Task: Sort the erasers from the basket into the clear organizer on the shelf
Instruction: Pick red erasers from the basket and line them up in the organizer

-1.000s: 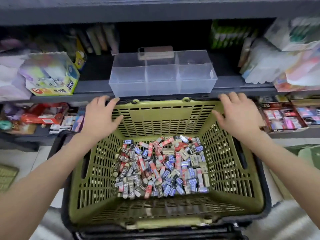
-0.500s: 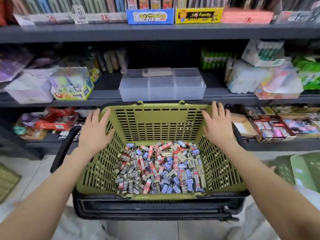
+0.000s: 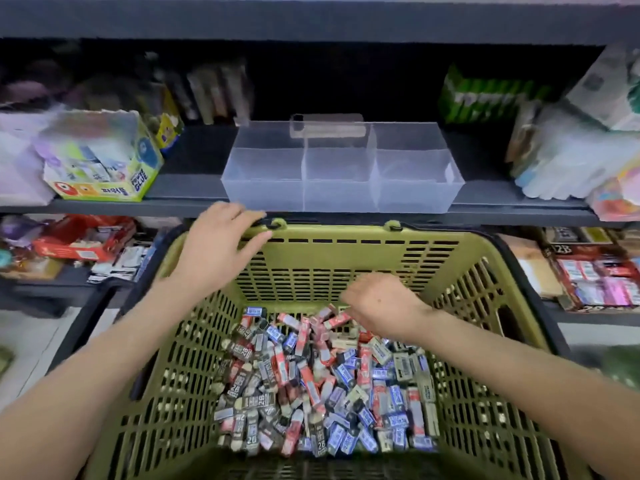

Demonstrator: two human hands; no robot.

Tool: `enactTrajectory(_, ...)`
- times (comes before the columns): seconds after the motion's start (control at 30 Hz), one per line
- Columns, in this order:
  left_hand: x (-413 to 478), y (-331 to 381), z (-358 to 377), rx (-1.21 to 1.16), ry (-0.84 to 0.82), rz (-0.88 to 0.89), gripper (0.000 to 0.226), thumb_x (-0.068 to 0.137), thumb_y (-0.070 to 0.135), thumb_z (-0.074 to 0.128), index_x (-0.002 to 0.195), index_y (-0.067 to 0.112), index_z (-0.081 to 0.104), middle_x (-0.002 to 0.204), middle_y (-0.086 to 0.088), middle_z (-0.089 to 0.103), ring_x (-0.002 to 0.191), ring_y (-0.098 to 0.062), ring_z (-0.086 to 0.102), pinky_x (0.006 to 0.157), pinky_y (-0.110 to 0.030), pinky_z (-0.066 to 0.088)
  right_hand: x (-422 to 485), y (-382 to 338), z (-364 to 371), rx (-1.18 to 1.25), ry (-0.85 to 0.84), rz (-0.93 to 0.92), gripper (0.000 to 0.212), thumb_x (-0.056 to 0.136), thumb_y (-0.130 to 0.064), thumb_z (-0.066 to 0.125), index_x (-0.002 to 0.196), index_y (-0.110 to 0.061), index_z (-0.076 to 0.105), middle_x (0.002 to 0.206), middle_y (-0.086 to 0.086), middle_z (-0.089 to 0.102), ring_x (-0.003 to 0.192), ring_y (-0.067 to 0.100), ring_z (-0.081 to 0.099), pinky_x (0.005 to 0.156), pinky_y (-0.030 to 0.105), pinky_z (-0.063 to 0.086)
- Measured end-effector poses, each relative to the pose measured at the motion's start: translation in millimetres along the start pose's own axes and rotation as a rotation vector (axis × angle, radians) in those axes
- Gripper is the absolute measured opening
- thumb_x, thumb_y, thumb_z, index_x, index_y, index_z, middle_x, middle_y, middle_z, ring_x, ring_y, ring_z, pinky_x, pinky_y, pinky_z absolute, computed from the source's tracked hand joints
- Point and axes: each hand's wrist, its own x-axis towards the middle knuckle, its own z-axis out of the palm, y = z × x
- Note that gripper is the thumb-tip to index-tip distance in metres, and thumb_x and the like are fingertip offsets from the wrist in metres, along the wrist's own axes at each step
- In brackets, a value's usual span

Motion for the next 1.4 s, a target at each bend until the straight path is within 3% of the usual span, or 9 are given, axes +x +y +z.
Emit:
enactTrajectory(0.1, 4, 5, 7, -0.054, 0.101, 0.072, 0.045, 0.09, 0.038, 0.047, 0.106, 0.003, 0.07, 0.084, -0.012, 0.067, 0.078, -0.032, 0.062, 0.071, -0.038, 0.048, 20, -2, 30, 0.261, -0.152, 0.122, 0.025, 0.094, -0.03, 0.053, 0.11, -0.012, 0.06, 0.107, 0.004, 0.065, 0.1, 0.018, 0.059, 0.085, 0.029, 0.049)
enactTrajectory(0.23, 5, 2, 9, -0.088, 0.166, 0.086, 0.039, 0.09, 0.035, 0.052, 0.104, 0.004, 0.072, 0.079, -0.009, 0.066, 0.073, -0.029, 0.06, 0.067, -0.032, 0.043, 37, -1, 57, 0.35, -0.311, 0.205, 0.025, 0.094, -0.023, 0.05, 0.113, -0.009, 0.058, 0.114, 0.01, 0.063, 0.104, 0.026, 0.059, 0.088, 0.041, 0.049)
enactTrajectory(0.6, -27, 43, 22, -0.156, 0.36, 0.087, 0.019, 0.088, 0.016, 0.055, 0.091, 0.006, 0.071, 0.083, -0.007, 0.067, 0.076, -0.02, 0.06, 0.072, -0.025, 0.045, 25, -4, 81, 0.611, -0.067, 0.327, 0.029, 0.091, -0.01, 0.056, 0.119, -0.011, 0.06, 0.111, 0.002, 0.063, 0.096, 0.021, 0.062, 0.086, 0.03, 0.05)
enactTrajectory(0.8, -52, 74, 93, -0.4, -0.666, -0.537, 0.064, 0.094, 0.055, 0.042, 0.136, 0.006, 0.046, 0.09, 0.002, 0.06, 0.074, -0.012, 0.059, 0.072, -0.023, 0.052, 18, -8, 59, 1.097, 0.068, 0.638, 0.021, 0.09, -0.013, 0.061, 0.11, -0.006, 0.066, 0.082, 0.004, 0.066, 0.058, 0.004, 0.052, 0.054, 0.015, 0.042)
enactTrajectory(0.97, -37, 80, 129, -0.432, -0.816, -0.733, 0.093, 0.083, 0.077, 0.031, 0.142, 0.006, 0.036, 0.139, -0.015, 0.049, 0.118, -0.03, 0.056, 0.099, -0.042, 0.047, 8, -7, 57, 1.12, 0.014, 0.757, 0.019, 0.089, -0.015, 0.063, 0.105, -0.006, 0.065, 0.063, 0.004, 0.061, 0.044, 0.009, 0.045, 0.05, 0.025, 0.04)
enactTrajectory(1.07, -30, 84, 138, -0.302, -0.895, -0.694, 0.085, 0.078, 0.079, 0.042, 0.128, 0.011, 0.05, 0.106, -0.004, 0.062, 0.084, -0.016, 0.063, 0.069, -0.027, 0.053, 6, -8, 61, 1.142, -0.002, 0.793, 0.02, 0.086, -0.018, 0.067, 0.102, -0.007, 0.067, 0.062, -0.004, 0.058, 0.048, 0.008, 0.046, 0.053, 0.026, 0.044)
enactTrajectory(1.17, -28, 85, 142, -0.207, -0.904, -0.613, 0.051, 0.079, 0.071, 0.052, 0.08, 0.02, 0.052, 0.07, 0.006, 0.048, 0.057, -0.009, 0.046, 0.047, -0.017, 0.037, 4, -9, 69, 1.161, -0.053, 0.825, 0.024, 0.084, -0.018, 0.069, 0.105, -0.008, 0.066, 0.063, -0.007, 0.056, 0.039, 0.001, 0.046, 0.042, 0.016, 0.039)
enactTrajectory(1.3, -32, 74, 140, -0.482, -0.944, -0.578, 0.054, 0.085, 0.042, 0.065, 0.131, 0.019, 0.05, 0.14, 0.001, 0.048, 0.079, -0.013, 0.067, 0.061, -0.023, 0.057, 1, -10, 75, 1.195, -0.068, 0.859, 0.021, 0.084, -0.017, 0.068, 0.104, -0.01, 0.064, 0.069, -0.002, 0.063, 0.037, 0.002, 0.052, 0.04, 0.016, 0.045)
enactTrajectory(1.4, -35, 70, 134, -0.595, -0.958, -0.528, 0.056, 0.086, 0.03, 0.066, 0.138, 0.02, 0.046, 0.15, -0.001, 0.035, 0.074, -0.008, 0.061, 0.051, -0.014, 0.05, 1, -9, 77, 1.108, -0.083, 0.849, 0.015, 0.085, -0.023, 0.067, 0.098, -0.014, 0.066, 0.073, -0.002, 0.067, 0.043, 0.007, 0.058, 0.049, 0.025, 0.051)
